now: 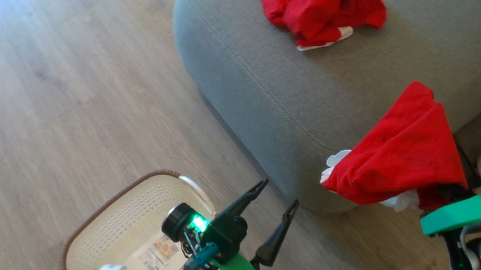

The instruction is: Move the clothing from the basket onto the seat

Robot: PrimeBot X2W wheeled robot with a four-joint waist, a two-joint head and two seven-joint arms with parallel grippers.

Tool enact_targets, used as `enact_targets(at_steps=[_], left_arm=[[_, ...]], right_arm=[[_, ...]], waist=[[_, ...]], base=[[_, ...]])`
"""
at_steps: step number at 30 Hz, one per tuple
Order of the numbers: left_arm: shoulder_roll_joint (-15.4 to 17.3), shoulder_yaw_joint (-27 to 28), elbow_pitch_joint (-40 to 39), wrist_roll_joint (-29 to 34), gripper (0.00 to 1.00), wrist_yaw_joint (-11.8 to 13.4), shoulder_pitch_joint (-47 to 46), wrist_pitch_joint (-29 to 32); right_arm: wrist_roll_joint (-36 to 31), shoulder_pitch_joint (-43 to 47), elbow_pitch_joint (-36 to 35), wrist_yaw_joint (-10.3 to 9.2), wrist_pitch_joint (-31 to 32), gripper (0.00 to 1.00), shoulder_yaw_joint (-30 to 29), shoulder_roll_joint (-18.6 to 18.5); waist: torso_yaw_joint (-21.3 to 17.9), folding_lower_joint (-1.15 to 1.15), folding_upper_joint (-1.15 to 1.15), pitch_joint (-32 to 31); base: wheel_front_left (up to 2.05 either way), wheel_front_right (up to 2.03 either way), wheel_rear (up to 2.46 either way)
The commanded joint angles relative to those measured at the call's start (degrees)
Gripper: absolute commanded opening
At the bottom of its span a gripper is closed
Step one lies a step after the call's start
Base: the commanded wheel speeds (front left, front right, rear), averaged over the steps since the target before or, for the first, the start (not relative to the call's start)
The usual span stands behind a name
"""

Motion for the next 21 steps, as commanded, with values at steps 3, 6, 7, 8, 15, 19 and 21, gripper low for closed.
enact_targets(at_steps=[3, 6, 7, 8, 15, 19, 21], left_arm=[[0.2, 0.4, -1.8, 0.1, 1.00, -0.1, -2.8, -0.3], [0.5, -0.2, -1.7, 0.0, 1.00, -0.1, -3.5, -0.3], [0.6, -0.3, -1.7, 0.0, 1.00, -0.1, -3.7, -0.3], [0.7, -0.4, -1.7, 0.0, 1.00, -0.1, -4.0, -0.3], [1.6, -0.5, -2.1, 0.1, 1.00, -0.1, -4.9, -0.3], [2.3, -1.3, -2.5, 0.3, 1.00, -0.1, -5.6, -0.3], [3.1, -2.0, -2.6, 0.5, 1.00, -0.1, -6.4, -0.3]], right_arm=[[0.4, -1.5, -2.8, -0.01, -0.4, 0.00, 0.5, 0.0], [0.4, -1.4, -3.3, -0.01, -0.4, 0.00, 0.1, 0.3], [0.4, -1.4, -3.4, -0.01, -0.4, 0.00, 0.0, 0.4], [0.5, -1.4, -3.5, -0.01, -0.4, 0.00, 0.0, 0.5], [0.1, -3.3, -3.7, -0.01, -0.4, 0.00, 1.0, 0.7], [0.1, -6.5, -5.2, -0.01, -0.4, 0.00, -1.4, -0.3], [0.5, -8.6, -6.4, -0.01, -0.4, 0.00, -2.8, -1.2]], waist=[[-1.1, 0.00, 0.00, 1.2], [-1.3, 0.00, 0.00, 1.8], [-1.3, 0.00, 0.00, 2.1], [-1.3, 0.00, 0.00, 2.3], [-1.3, 0.00, 0.00, 4.3], [-0.3, 0.00, 0.00, 6.3], [0.4, 0.00, 0.00, 8.5]], base=[[0.00, 0.00, 0.00], [0.00, 0.00, 0.00], [0.00, 0.00, 0.00], [0.00, 0.00, 0.00], [0.00, 0.00, 0.00], [0.00, 0.00, 0.00], [0.00, 0.00, 0.00]])
